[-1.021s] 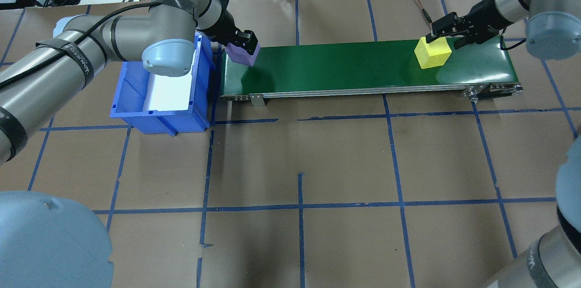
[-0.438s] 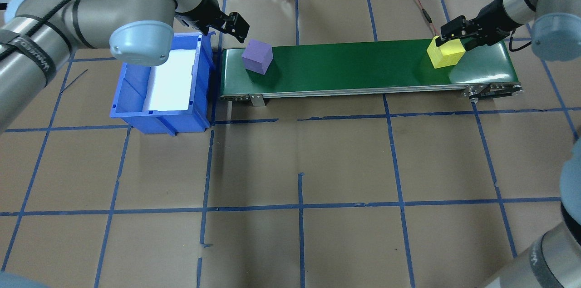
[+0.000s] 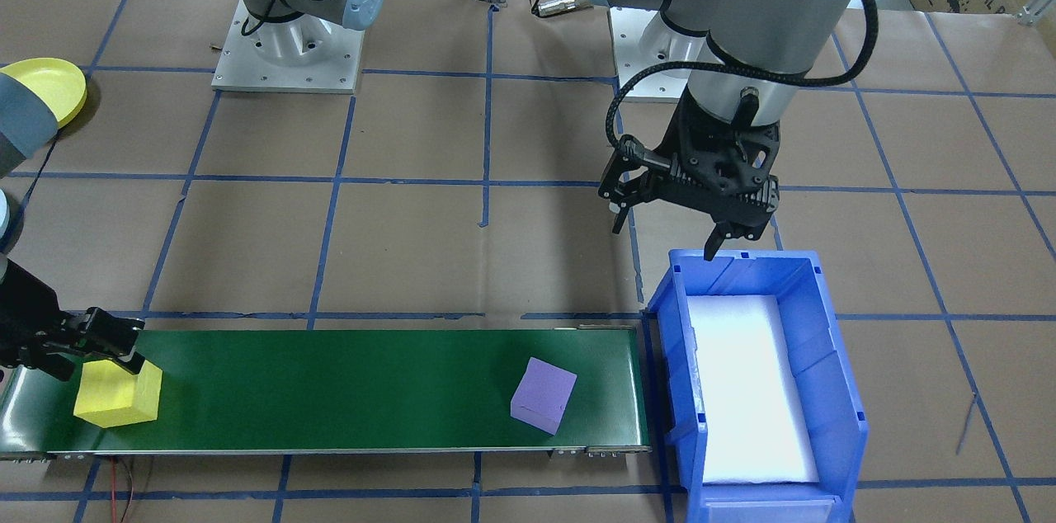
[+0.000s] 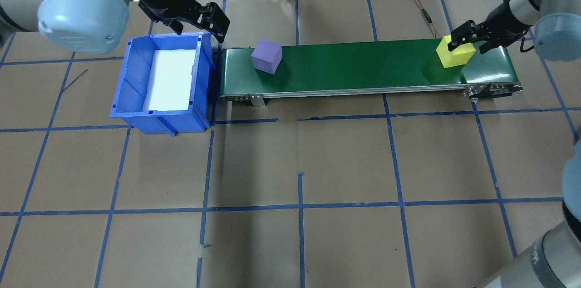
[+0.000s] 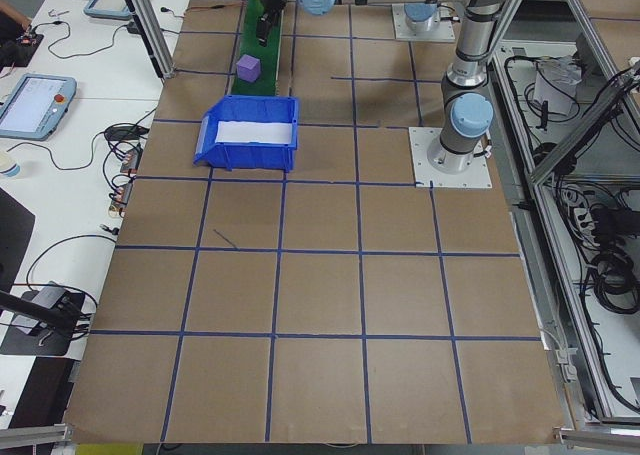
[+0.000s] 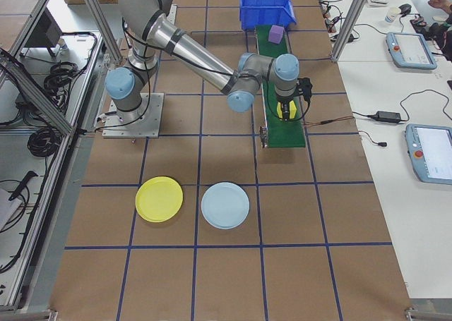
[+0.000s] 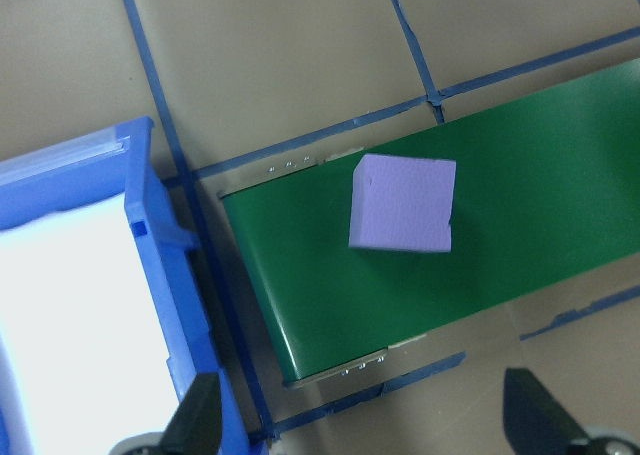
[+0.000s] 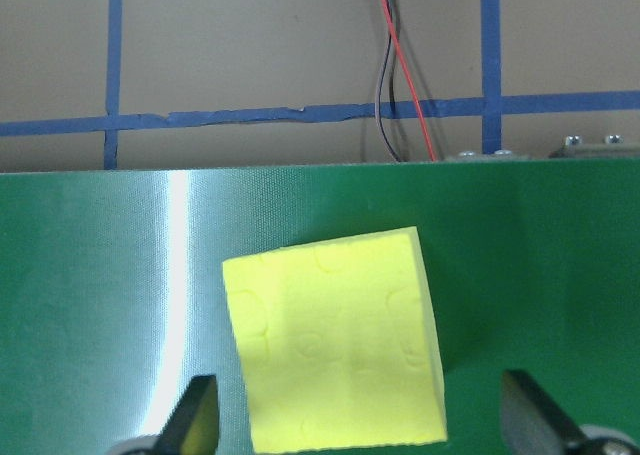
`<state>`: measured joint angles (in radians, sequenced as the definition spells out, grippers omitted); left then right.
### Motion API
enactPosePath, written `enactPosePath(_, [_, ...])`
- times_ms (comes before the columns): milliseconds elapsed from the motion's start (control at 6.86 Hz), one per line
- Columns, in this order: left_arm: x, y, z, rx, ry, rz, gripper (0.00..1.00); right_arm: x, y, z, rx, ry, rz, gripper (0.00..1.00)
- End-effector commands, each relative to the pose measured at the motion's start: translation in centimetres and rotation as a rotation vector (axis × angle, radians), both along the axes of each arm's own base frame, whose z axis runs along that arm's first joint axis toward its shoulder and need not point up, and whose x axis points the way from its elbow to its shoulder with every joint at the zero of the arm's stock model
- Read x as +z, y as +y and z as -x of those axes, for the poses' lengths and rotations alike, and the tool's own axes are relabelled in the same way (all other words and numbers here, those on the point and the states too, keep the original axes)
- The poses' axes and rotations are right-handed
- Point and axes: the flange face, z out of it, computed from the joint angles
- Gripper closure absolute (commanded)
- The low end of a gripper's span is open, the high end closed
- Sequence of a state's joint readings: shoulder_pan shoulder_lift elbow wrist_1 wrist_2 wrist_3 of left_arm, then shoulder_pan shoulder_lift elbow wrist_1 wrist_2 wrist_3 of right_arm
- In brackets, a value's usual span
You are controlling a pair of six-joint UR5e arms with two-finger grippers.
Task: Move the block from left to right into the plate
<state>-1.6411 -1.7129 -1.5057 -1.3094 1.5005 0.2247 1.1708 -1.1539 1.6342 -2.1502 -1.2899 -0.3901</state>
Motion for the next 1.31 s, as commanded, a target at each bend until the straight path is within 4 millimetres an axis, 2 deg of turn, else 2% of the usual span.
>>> enactPosePath(0, [1.1,1.0,-1.0,0.021,-0.065,-0.022,0.00,0.1,-0.1,0.1,-0.002,-0.001,0.002,0.00])
enactPosePath(146, [0.6,0.9,-2.0,0.037,-0.077,-0.033,0.00,-1.4,-0.6,0.5,-0.003,0.006,-0.009,0.00])
enactPosePath(292, [0.4,0.6,-3.3,0.060,-0.065,-0.039,0.00,-1.8,-1.0,1.1,-0.009,0.027,0.016,0.00])
enactPosePath(438, [0.3,0.5,-3.5,0.064,-0.062,-0.041,0.00,-1.6,-1.1,1.9,-0.020,0.061,0.041,0.19])
enactPosePath(583, [0.3,0.6,-3.2,0.059,-0.060,-0.039,0.00,-1.6,-0.9,2.5,-0.027,0.092,0.029,0.57])
enactPosePath(729, [0.2,0.6,-3.1,0.059,-0.060,-0.041,0.00,-0.6,-0.9,3.5,-0.042,0.131,0.041,0.75])
enactPosePath(875, [0.2,0.7,-2.9,0.057,-0.058,-0.041,0.00,0.5,-0.9,5.2,-0.027,0.161,0.061,0.78])
enactPosePath(1021, [0.2,0.7,-2.7,0.052,-0.057,-0.041,0.00,2.5,0.4,8.2,-0.033,0.206,0.077,0.76])
enactPosePath(1167, [0.3,0.8,-2.5,0.050,-0.031,-0.041,0.00,4.6,3.2,12.6,-0.074,0.279,0.048,0.74])
